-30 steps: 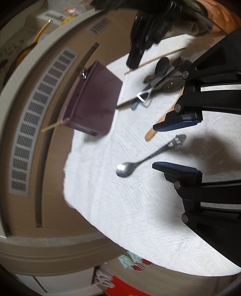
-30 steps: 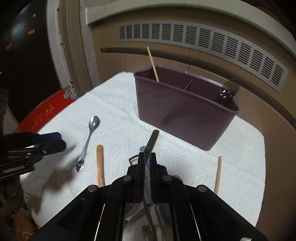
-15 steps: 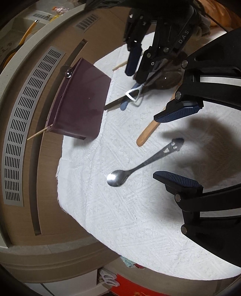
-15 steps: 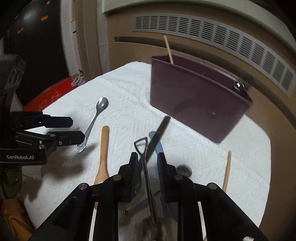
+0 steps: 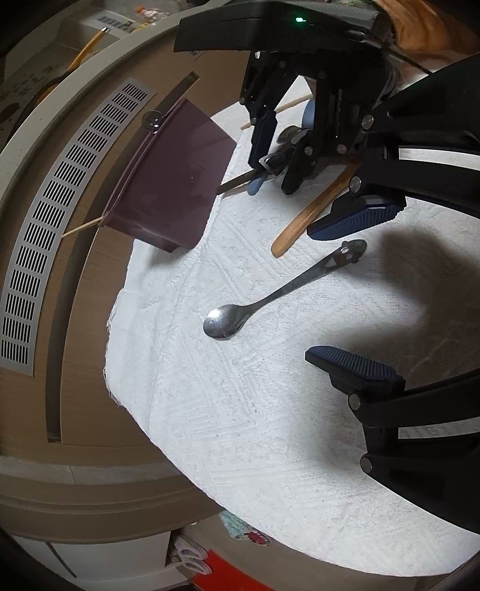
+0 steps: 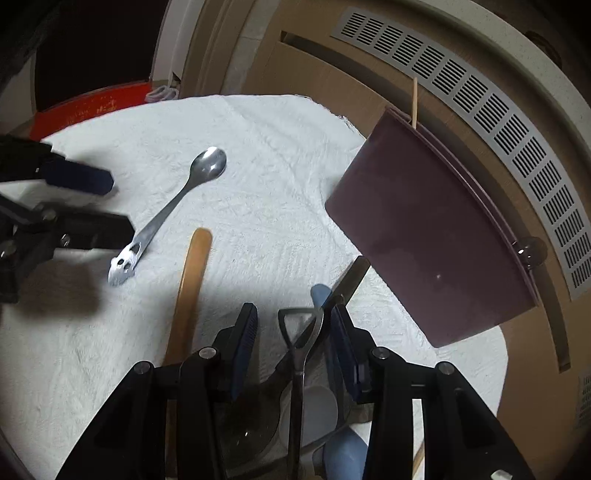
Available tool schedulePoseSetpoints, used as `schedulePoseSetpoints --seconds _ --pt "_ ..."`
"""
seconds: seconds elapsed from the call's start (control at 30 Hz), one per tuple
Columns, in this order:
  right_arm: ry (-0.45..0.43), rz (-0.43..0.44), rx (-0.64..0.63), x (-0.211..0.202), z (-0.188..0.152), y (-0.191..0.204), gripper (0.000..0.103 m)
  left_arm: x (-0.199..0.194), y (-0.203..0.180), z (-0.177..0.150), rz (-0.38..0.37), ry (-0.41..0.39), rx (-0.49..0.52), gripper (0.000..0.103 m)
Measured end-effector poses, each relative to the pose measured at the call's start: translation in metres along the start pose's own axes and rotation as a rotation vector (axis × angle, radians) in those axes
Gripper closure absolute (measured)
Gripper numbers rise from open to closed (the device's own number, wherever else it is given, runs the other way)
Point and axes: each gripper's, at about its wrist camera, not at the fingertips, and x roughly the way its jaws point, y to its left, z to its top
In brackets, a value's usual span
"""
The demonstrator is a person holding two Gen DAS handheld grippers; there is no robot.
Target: Organize utensils
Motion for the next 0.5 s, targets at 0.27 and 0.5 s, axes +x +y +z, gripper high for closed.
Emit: schedulePoseSetpoints --seconds 0.27,0.5 --pt "-0.006 0.056 0.128 -0.015 -0.001 -0.02 0.083 0.002 0.007 0.001 0.009 0.021 -0.04 0.042" --pt "-0.112 0.053 0.233 -0.065 -0.015 -0.043 0.083 0.008 -0.007 0.018 0.045 0.02 0.0 0.042"
